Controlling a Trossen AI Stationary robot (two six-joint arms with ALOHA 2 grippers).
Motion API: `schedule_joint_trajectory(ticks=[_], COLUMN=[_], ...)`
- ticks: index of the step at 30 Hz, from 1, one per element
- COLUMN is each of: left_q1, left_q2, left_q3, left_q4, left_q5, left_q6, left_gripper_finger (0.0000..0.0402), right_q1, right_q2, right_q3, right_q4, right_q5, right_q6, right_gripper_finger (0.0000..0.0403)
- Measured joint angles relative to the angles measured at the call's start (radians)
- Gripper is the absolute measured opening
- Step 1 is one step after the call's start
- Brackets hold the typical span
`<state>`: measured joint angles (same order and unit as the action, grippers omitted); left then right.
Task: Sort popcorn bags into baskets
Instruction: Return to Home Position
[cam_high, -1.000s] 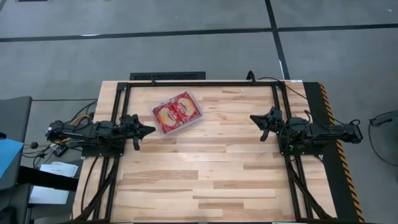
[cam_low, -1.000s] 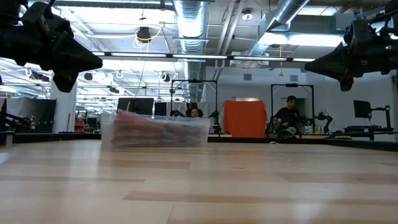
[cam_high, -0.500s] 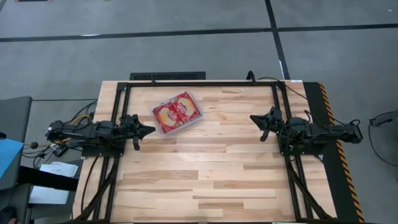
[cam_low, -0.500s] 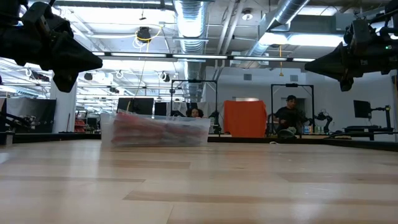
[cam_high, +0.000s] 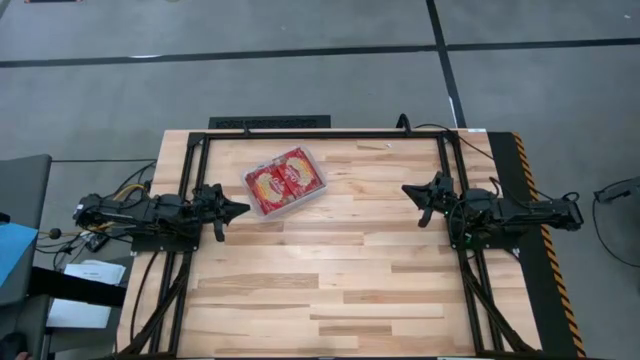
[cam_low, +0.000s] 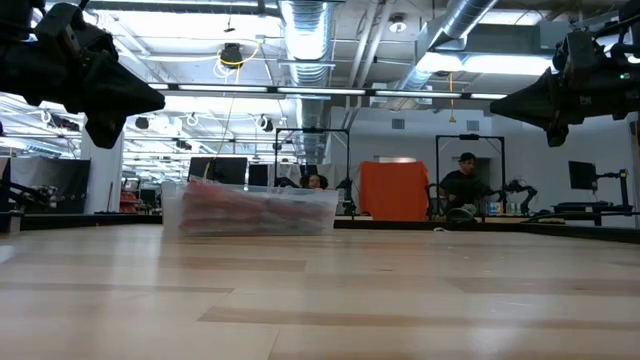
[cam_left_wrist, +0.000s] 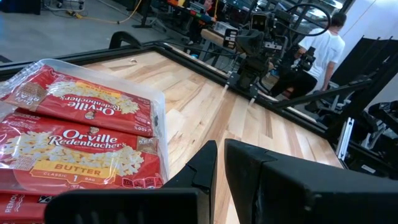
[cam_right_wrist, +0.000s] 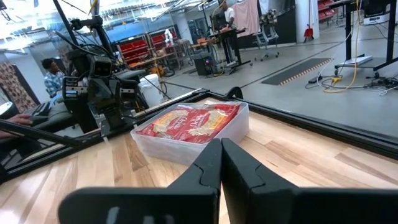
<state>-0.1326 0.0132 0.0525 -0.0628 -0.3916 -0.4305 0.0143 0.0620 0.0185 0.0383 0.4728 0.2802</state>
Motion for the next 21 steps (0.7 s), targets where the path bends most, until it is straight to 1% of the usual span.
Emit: schedule_joint_trajectory(ticks=[13, 21], left_q1=[0.000, 0.000], left_q2=[0.000, 0.000], left_q3=[0.000, 0.000], left_q4=[0.000, 0.000], left_q5=[0.000, 0.000], left_q6=[0.000, 0.000], left_gripper_finger=[0.0019, 0.0019], right_q1=[0.000, 0.000], right_q2=[0.000, 0.000], right_q3=[0.000, 0.000], right_q4=[0.000, 0.000], right_q5=[0.000, 0.000], right_q6=[0.000, 0.000], right_gripper_finger=[0.0038, 0.0033])
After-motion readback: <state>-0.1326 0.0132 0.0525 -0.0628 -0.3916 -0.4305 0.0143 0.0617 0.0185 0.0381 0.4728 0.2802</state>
